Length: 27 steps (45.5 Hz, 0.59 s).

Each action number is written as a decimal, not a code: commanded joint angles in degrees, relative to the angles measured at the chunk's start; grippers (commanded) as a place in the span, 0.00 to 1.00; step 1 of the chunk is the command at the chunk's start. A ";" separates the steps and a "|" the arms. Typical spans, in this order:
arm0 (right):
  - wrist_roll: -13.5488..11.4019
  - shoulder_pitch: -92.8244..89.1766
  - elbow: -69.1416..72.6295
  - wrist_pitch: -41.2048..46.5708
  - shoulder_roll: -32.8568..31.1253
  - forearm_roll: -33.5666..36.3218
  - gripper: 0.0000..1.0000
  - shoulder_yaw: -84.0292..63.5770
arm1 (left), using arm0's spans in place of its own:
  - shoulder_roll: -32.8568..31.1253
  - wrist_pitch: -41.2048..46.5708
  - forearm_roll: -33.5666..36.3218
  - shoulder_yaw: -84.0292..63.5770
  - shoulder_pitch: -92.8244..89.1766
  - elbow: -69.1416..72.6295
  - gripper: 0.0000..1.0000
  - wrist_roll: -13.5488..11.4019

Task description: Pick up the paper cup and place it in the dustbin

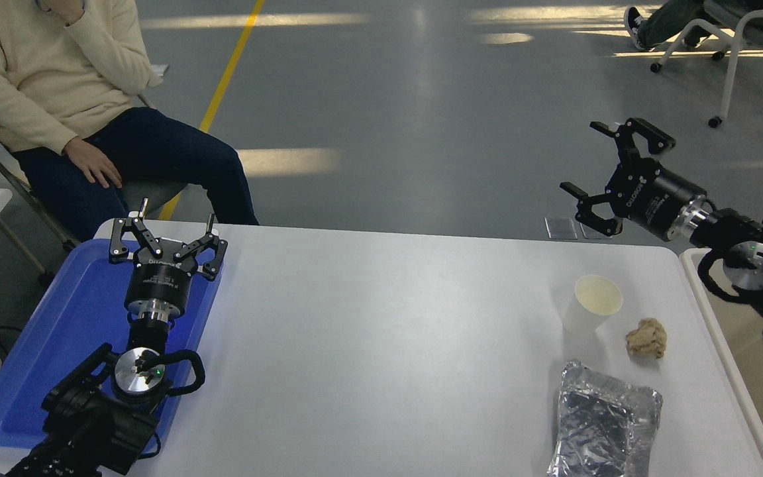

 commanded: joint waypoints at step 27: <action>0.50 32.67 21.79 -3.25 -5.06 -14.25 1.00 -48.31 | 0.00 0.00 0.09 0.09 0.00 -0.08 1.00 0.09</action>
